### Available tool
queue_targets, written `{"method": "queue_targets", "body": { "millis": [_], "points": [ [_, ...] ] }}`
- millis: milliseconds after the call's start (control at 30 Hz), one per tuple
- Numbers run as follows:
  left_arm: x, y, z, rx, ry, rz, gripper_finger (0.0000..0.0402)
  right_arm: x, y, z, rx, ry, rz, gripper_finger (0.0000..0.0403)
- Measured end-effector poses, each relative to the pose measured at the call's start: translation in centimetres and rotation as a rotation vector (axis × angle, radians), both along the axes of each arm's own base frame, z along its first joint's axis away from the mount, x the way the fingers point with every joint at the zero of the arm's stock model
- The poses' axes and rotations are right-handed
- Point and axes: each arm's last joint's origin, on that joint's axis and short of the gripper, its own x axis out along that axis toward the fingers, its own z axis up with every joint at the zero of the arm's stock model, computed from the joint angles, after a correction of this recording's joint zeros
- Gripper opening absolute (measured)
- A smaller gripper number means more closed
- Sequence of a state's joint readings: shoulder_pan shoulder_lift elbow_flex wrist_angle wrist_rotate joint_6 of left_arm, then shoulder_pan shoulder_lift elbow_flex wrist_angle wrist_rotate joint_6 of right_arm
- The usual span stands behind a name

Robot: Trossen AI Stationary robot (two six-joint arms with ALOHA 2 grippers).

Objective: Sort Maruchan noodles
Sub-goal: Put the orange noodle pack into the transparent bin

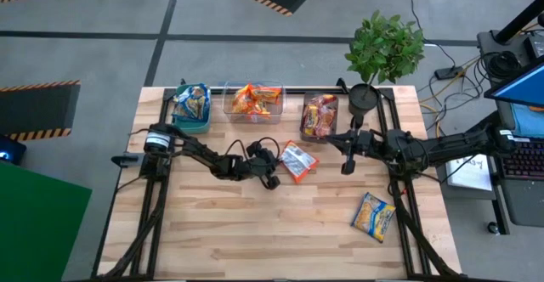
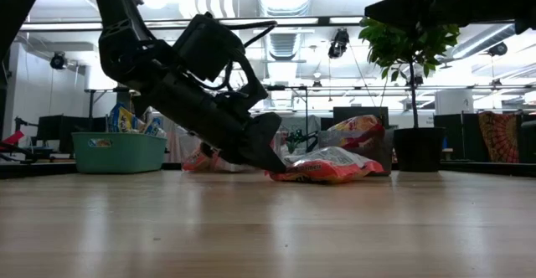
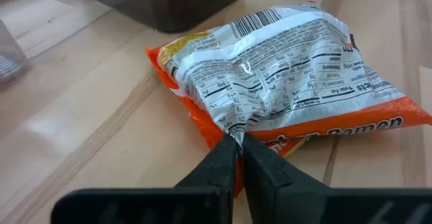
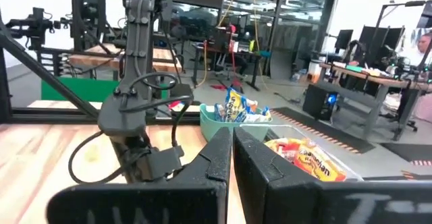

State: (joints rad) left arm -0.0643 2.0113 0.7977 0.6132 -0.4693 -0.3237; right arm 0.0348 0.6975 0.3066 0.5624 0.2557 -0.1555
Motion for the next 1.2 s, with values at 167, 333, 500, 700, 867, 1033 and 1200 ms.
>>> {"method": "queue_targets", "body": {
  "millis": [167, 333, 500, 700, 867, 1033, 1200],
  "points": [
    [-0.8, 0.0, -0.5, 0.003, 0.026, 0.003, 0.0001, 0.5, 0.5, 0.3, -0.001, 0.042, 0.022, 0.0009],
    [-1.1, 0.1, -0.8, 0.004, 0.039, 0.003, 0.0001, 2.2, 1.5, 0.2, -0.025, 0.276, 0.021, 0.0009],
    [-1.2, 0.1, -0.9, 0.004, 0.042, 0.002, 0.0000, 4.5, 2.3, 0.1, -0.049, 0.451, 0.045, 0.0009],
    [-1.2, 0.1, -0.6, -0.005, 0.035, 0.003, 0.0000, 6.6, 3.2, -0.7, -0.086, 0.644, 0.073, 0.0009],
    [-1.2, 0.1, -0.5, -0.009, 0.031, 0.000, 0.0000, 7.8, 3.4, -2.8, -0.100, 0.840, 0.069, 0.0009],
    [-1.2, 0.1, -0.5, -0.010, 0.029, 0.001, 0.0000, 9.0, 3.7, -5.0, -0.114, 0.942, 0.073, 0.0009],
    [-1.2, 0.1, -0.5, -0.013, 0.025, 0.003, 0.0000, 10.2, 3.8, -6.3, -0.146, 1.001, 0.063, 0.0009]
  ]
}}
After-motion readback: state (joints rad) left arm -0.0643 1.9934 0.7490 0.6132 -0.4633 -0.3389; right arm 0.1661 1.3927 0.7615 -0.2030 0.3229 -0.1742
